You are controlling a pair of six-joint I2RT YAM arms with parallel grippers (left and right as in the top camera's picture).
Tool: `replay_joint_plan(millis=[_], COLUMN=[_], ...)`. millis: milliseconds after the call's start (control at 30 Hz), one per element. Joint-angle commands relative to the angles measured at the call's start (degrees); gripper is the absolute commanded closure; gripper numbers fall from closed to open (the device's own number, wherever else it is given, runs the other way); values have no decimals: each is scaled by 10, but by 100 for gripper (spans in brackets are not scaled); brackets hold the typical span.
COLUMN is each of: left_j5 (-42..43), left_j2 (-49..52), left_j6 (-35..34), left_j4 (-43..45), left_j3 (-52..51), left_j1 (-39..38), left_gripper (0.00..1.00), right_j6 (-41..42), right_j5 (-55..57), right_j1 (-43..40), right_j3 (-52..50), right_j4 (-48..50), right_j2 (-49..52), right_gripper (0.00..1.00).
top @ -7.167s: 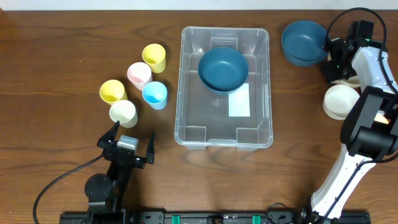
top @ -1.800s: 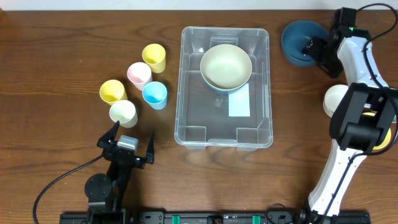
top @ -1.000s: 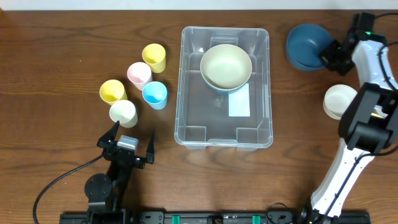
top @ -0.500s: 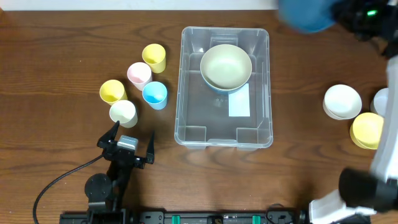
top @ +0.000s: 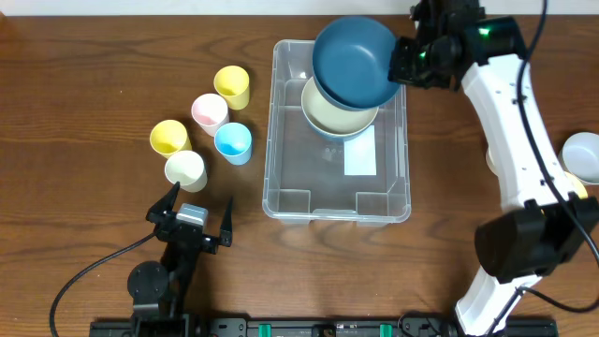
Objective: Pack container
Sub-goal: 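Carry the teal bowl over the bin and stack it on the beige bowl, then open the right gripper and move it back to the white bowls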
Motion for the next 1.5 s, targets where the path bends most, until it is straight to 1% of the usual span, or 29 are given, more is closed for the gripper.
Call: replay_joint_plan(millis=[0, 467, 767, 967, 1100, 1200, 1333, 1467], left_j5=[3, 3, 3, 3, 3, 3, 3, 3], left_j2=[-3, -3, -3, -3, -3, -3, -3, -3], left_j6=[8, 8, 8, 8, 8, 8, 8, 8], left_j4=[-20, -20, -20, -20, -20, -20, -20, -20], left_j3=[-11, -11, -11, -11, -11, -11, -11, -11], left_j1=[2, 2, 2, 2, 2, 2, 2, 2], left_gripper=[2, 2, 2, 2, 2, 2, 2, 2], right_j6=[1, -1, 0, -1, -1, -1, -6, -37], right_j5=[6, 3, 21, 24, 24, 24, 24, 24], right_j1=[10, 33, 36, 36, 36, 36, 35, 35], right_j3=[5, 5, 5, 5, 5, 5, 6, 28], right_j4=[10, 45, 56, 54, 54, 54, 59, 60], right_j2=[12, 115, 122, 122, 123, 123, 123, 118], right_gripper=[99, 99, 96, 93, 79, 61, 53, 41])
